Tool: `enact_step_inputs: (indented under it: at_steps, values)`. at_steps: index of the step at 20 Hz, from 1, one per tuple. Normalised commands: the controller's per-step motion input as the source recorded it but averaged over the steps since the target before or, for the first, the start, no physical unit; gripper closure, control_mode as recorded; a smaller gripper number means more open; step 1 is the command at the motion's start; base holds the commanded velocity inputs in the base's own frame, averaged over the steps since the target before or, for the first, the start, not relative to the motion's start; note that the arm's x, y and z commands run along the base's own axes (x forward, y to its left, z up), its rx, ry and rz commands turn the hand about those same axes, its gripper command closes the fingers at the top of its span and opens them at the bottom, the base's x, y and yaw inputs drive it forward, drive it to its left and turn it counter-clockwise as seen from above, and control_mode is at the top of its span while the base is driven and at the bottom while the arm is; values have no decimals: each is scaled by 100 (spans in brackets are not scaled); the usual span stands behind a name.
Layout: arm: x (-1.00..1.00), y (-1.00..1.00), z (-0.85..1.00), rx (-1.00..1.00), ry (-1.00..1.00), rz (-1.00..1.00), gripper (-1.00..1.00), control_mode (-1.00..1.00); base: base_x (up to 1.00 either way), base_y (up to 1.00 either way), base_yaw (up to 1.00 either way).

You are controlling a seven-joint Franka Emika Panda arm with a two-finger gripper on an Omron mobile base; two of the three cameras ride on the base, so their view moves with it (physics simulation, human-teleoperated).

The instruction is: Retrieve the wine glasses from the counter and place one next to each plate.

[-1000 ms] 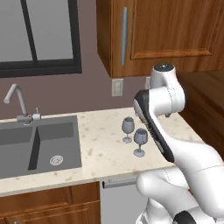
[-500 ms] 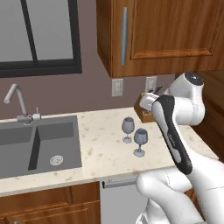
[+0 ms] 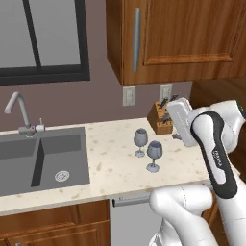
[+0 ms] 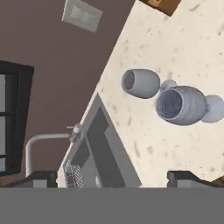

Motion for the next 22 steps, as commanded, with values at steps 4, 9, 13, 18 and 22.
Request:
enact_step_inputs:
  at_steps: [4, 9, 13, 18, 22]
  values:
    - [0, 0, -11, 63, 4, 0, -100, -100, 0, 0, 0]
    - [16, 0, -13, 39, 23, 0, -100, -100, 0, 0, 0]
    - [23, -4, 0, 12, 42, 0, -100, -100, 0, 0, 0]
    - [3, -36, -3, 15, 32, 2, -100, -100, 0, 0, 0]
    - [6, -37, -17, 18, 36, 7, -100, -100, 0, 0, 0]
